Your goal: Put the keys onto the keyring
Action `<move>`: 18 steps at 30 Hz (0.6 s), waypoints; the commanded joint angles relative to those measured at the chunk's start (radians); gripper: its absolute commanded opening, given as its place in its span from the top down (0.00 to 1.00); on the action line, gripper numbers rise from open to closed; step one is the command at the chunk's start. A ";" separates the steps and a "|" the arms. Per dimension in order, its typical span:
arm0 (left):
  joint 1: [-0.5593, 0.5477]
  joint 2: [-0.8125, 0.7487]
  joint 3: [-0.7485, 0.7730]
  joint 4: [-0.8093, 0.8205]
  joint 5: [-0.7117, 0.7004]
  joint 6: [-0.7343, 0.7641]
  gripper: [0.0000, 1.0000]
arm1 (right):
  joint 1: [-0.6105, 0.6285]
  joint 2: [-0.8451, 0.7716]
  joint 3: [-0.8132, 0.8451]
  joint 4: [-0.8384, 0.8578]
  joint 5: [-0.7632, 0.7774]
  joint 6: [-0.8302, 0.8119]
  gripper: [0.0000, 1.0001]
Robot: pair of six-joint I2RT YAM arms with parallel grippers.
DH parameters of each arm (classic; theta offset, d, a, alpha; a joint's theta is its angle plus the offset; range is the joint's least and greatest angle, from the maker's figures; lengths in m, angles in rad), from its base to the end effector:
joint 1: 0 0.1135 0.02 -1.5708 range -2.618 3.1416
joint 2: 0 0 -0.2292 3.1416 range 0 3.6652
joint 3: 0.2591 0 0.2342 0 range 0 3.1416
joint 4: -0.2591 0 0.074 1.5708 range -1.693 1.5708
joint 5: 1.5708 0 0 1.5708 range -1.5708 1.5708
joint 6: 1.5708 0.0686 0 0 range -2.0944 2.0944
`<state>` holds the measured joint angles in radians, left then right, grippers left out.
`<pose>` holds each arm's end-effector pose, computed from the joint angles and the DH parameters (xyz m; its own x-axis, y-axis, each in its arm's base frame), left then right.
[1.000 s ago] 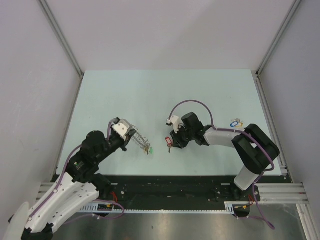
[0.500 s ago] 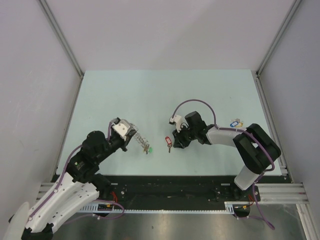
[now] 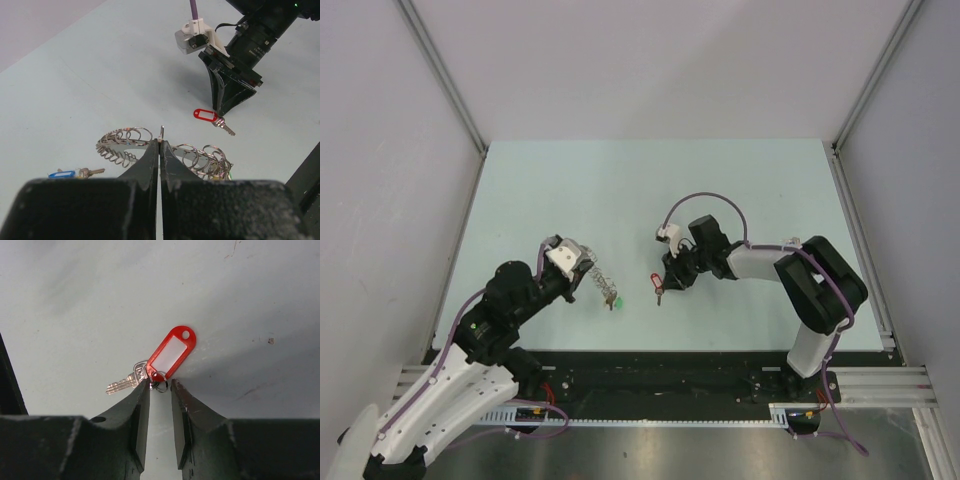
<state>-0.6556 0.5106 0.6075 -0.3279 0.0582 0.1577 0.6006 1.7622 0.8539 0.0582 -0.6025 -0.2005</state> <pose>0.1389 -0.1118 0.2745 -0.0766 0.2567 -0.9634 0.6739 0.7255 0.1397 0.2555 0.2221 0.0989 -0.4533 -0.5094 -0.7315 -0.8821 0.3745 0.2858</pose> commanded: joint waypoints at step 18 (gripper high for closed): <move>0.007 -0.001 0.011 0.046 0.026 -0.003 1.00 | -0.027 0.046 0.036 -0.097 -0.097 -0.050 0.81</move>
<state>-0.6556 0.5125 0.6075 -0.3286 0.0643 0.1581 0.5732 1.7897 0.8772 0.0113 -0.6937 -0.2367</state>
